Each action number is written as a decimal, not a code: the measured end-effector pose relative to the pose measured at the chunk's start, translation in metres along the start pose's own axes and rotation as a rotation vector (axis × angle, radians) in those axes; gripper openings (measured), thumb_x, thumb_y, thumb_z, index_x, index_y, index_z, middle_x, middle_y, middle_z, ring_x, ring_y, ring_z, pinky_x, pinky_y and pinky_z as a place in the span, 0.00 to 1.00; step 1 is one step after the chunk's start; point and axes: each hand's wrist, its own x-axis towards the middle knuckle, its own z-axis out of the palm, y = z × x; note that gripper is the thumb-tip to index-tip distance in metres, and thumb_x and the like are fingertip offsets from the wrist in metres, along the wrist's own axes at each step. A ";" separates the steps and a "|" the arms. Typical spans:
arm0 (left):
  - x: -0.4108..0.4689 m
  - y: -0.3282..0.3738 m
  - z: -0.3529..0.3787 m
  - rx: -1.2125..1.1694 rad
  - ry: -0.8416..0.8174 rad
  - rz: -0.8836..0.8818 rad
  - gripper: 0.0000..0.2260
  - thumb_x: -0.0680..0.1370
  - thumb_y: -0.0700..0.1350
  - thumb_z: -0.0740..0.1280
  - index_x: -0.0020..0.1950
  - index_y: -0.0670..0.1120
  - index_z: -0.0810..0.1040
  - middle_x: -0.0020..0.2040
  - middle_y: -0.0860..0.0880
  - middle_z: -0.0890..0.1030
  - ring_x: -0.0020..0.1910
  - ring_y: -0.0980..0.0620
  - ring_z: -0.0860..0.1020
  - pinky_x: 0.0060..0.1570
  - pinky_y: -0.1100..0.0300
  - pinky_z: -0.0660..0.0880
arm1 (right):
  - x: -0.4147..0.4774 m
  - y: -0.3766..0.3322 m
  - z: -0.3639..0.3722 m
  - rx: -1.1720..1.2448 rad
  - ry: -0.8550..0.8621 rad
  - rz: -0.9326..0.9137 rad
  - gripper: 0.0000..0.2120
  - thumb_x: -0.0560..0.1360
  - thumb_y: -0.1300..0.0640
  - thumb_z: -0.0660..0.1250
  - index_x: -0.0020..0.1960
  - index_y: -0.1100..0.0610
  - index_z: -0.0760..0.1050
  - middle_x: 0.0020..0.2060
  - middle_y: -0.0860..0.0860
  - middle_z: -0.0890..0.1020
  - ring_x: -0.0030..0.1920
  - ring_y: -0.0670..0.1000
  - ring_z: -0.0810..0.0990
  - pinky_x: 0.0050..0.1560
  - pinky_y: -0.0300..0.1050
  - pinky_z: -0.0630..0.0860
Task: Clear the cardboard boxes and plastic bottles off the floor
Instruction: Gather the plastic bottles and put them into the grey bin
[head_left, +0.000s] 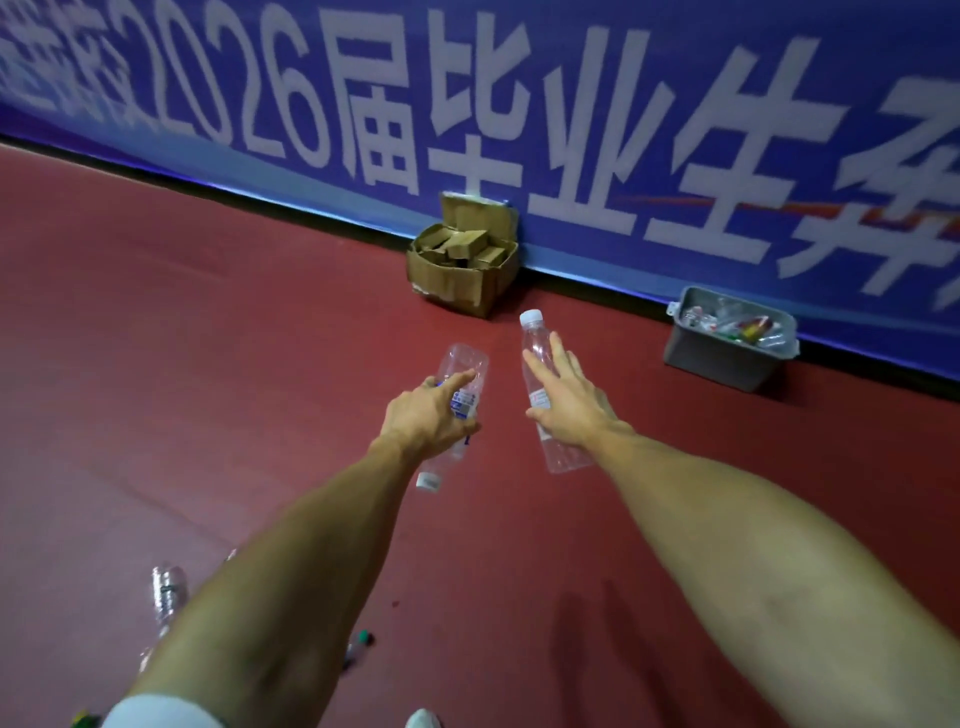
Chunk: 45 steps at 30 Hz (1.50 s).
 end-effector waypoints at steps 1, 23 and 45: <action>0.022 0.007 -0.001 0.013 -0.016 0.038 0.33 0.75 0.65 0.67 0.77 0.67 0.56 0.75 0.45 0.69 0.64 0.42 0.77 0.58 0.53 0.74 | 0.012 0.011 -0.005 0.006 0.017 0.033 0.41 0.80 0.53 0.67 0.81 0.42 0.43 0.78 0.46 0.31 0.80 0.54 0.39 0.72 0.57 0.66; 0.411 0.300 0.033 0.179 -0.141 0.473 0.31 0.79 0.65 0.62 0.78 0.68 0.52 0.81 0.45 0.56 0.65 0.38 0.77 0.59 0.51 0.74 | 0.209 0.347 -0.126 0.019 0.063 0.455 0.40 0.80 0.54 0.67 0.82 0.43 0.44 0.78 0.47 0.30 0.80 0.54 0.39 0.71 0.56 0.67; 0.788 0.539 0.089 0.228 -0.197 0.714 0.27 0.81 0.65 0.57 0.79 0.68 0.51 0.82 0.53 0.46 0.64 0.45 0.78 0.53 0.54 0.74 | 0.441 0.641 -0.220 0.092 0.118 0.749 0.39 0.81 0.53 0.66 0.81 0.43 0.42 0.79 0.49 0.31 0.81 0.56 0.41 0.72 0.53 0.67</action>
